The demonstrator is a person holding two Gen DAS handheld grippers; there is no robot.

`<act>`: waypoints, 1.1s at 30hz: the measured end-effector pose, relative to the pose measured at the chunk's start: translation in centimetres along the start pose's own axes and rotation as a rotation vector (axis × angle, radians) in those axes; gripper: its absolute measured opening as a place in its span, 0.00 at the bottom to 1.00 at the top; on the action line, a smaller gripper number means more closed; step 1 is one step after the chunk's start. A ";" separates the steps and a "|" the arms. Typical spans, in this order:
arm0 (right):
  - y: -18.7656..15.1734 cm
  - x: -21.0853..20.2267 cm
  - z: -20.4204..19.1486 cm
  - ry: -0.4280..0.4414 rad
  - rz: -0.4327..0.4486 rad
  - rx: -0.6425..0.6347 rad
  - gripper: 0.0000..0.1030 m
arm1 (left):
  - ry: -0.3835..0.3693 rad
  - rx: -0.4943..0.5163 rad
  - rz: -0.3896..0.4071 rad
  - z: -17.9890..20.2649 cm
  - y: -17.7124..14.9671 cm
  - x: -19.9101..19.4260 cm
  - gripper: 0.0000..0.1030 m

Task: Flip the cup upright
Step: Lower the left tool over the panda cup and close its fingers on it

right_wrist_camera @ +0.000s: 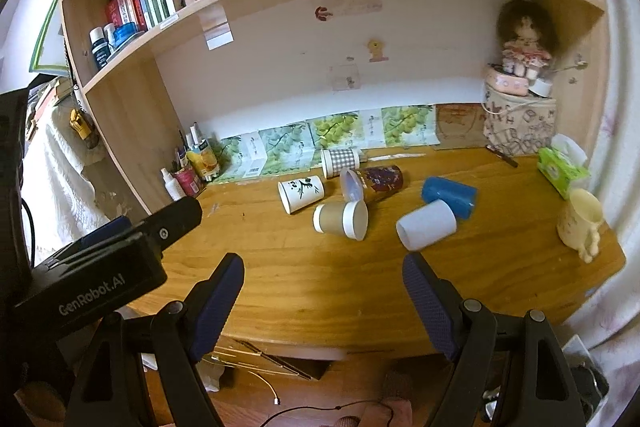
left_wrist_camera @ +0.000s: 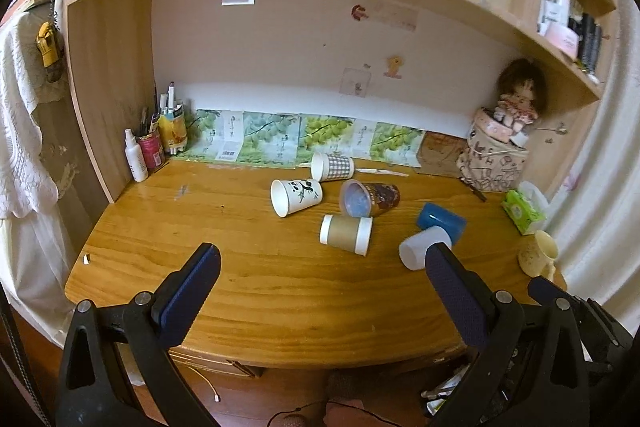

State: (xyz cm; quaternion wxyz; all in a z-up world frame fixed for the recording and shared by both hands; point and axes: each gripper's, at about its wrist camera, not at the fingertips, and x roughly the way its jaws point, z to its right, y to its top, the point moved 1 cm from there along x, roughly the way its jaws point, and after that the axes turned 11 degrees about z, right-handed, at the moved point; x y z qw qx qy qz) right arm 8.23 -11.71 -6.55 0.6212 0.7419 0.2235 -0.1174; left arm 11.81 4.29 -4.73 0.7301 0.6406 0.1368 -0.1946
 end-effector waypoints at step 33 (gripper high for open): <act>7.7 22.8 10.6 0.262 -0.262 -0.098 0.80 | 0.314 -0.611 -0.359 -0.9 1.6 25.6 0.99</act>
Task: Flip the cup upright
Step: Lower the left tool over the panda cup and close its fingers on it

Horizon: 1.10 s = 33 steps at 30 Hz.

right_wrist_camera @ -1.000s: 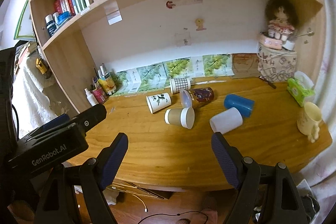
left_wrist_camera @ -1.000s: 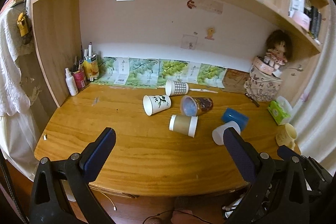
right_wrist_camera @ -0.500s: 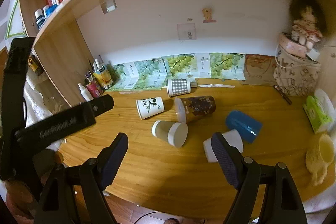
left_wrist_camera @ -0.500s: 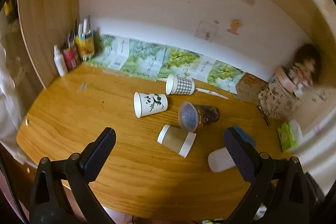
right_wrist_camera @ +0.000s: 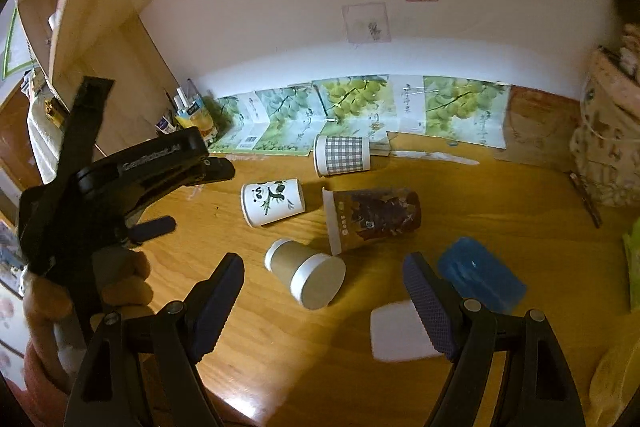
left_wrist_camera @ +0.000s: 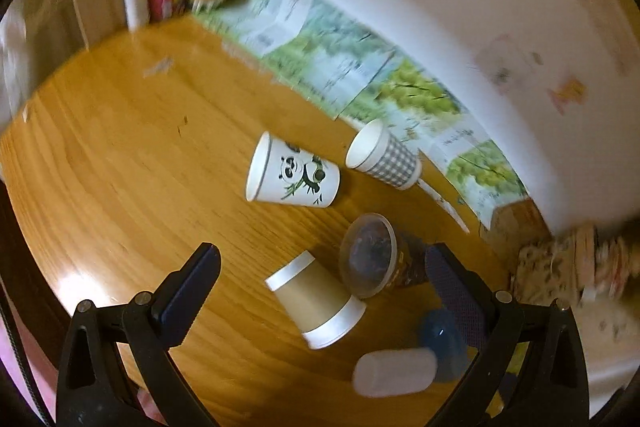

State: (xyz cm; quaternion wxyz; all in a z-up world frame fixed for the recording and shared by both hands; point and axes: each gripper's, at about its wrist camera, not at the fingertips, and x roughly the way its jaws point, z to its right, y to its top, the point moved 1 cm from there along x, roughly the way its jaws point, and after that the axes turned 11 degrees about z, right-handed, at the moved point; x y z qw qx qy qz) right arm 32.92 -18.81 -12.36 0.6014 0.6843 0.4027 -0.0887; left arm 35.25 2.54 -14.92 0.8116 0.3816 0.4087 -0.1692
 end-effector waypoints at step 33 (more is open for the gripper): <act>1.9 9.3 5.5 0.085 -0.218 -0.057 0.80 | 0.146 -0.537 -0.130 -4.5 1.0 14.4 0.98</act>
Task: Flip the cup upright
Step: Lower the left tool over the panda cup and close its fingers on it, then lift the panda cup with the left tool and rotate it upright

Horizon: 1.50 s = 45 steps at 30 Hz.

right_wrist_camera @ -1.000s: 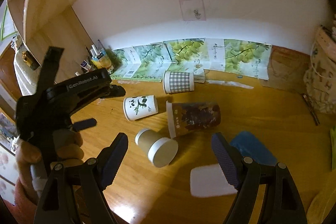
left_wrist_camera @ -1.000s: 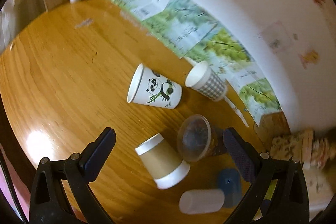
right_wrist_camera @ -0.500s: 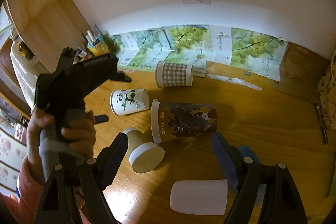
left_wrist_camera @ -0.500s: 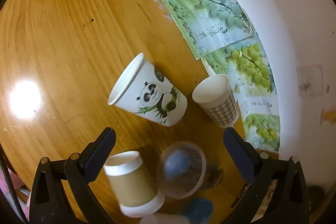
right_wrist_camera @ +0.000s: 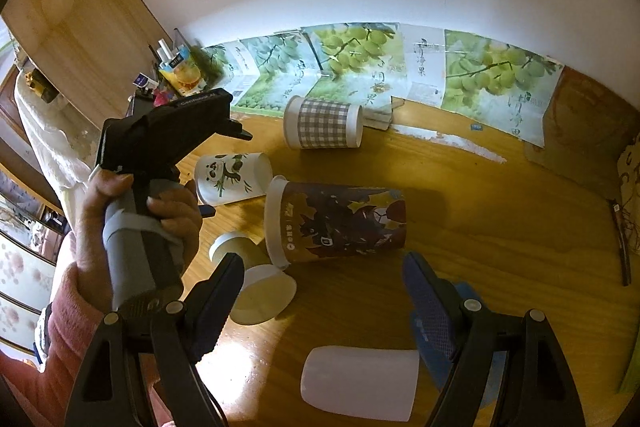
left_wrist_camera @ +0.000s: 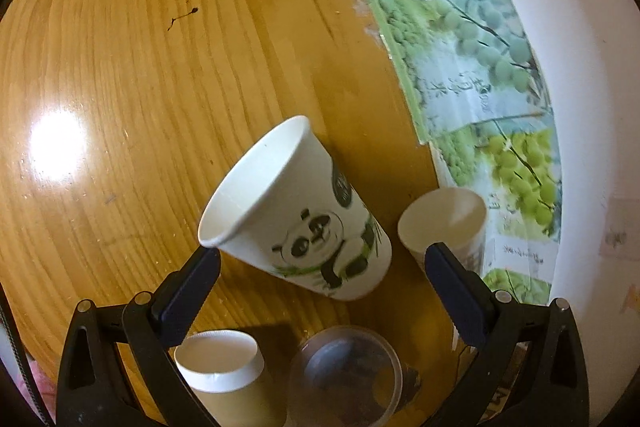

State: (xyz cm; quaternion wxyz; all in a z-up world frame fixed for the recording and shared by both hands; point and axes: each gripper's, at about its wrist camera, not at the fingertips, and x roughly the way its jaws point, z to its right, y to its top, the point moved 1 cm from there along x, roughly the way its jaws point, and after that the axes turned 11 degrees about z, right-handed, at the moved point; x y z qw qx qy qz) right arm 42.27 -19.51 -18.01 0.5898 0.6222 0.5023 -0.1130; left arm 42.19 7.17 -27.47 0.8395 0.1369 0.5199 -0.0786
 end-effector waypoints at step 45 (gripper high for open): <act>-1.0 -3.9 -1.8 -0.016 0.099 0.075 0.80 | -0.105 0.178 0.041 -1.4 3.0 -6.3 0.69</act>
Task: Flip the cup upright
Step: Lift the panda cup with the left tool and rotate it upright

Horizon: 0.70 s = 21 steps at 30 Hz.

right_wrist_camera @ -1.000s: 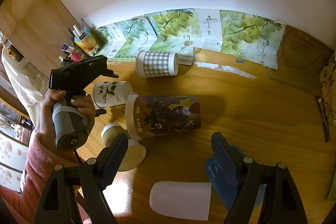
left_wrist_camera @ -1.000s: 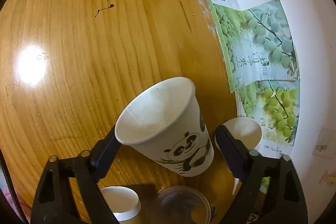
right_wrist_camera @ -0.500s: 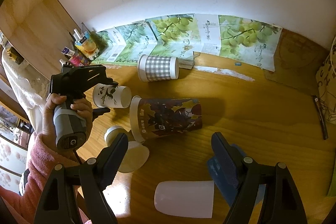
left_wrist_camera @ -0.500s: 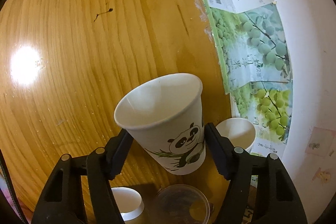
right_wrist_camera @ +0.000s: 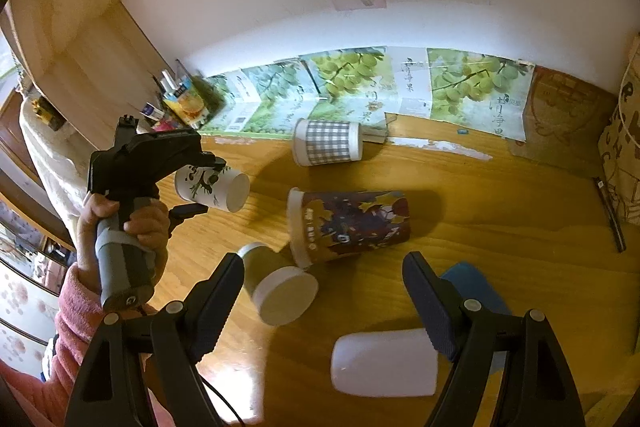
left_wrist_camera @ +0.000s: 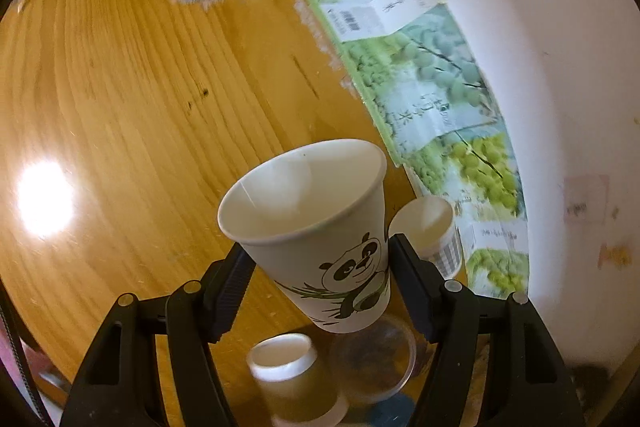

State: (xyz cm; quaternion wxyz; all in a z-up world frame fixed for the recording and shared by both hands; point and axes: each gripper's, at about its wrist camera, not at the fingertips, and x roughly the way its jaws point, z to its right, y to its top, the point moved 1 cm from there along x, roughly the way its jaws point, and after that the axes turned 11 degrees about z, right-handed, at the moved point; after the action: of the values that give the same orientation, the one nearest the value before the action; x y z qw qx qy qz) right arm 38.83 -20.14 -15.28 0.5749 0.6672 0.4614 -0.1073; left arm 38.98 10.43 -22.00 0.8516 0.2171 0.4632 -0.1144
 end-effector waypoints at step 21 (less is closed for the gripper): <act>-5.2 -7.6 -6.5 0.003 0.150 0.077 0.80 | -0.069 0.541 -0.059 0.0 -3.4 -11.7 0.69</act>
State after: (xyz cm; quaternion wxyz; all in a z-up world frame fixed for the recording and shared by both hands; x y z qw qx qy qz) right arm 28.26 -18.76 -11.56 0.5545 0.7218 0.4063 -0.0806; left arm 31.26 7.34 -13.14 0.7743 0.4191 0.3926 -0.2659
